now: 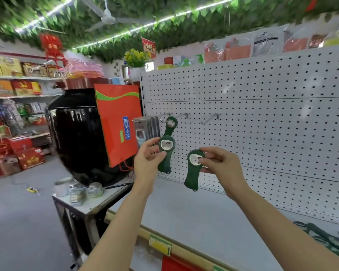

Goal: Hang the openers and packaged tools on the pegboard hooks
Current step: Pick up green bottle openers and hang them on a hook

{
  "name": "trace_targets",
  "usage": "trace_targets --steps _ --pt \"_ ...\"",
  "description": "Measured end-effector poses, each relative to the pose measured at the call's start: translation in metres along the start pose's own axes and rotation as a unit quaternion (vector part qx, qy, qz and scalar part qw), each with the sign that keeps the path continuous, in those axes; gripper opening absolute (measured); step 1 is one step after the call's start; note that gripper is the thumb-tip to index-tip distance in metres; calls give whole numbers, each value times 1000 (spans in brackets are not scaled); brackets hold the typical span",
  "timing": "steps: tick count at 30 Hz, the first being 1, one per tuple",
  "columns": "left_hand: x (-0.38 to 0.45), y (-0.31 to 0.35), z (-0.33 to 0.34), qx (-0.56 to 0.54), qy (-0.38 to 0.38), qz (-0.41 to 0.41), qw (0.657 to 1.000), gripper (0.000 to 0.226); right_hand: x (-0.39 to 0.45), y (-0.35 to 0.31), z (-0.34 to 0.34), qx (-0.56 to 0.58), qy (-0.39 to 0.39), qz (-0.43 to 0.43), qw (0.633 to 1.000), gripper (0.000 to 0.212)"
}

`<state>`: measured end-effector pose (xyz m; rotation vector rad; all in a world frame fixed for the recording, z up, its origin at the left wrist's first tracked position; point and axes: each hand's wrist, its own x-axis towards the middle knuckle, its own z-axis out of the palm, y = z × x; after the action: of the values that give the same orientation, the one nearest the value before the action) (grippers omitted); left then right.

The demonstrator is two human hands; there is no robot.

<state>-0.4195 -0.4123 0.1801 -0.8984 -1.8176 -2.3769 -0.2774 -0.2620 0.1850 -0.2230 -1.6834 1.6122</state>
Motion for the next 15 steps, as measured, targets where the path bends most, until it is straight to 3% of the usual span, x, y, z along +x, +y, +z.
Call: trace_targets --steps 15 --pt "116 -6 -8 -31 -85 24 996 46 44 -15 77 -15 53 -53 997 27"
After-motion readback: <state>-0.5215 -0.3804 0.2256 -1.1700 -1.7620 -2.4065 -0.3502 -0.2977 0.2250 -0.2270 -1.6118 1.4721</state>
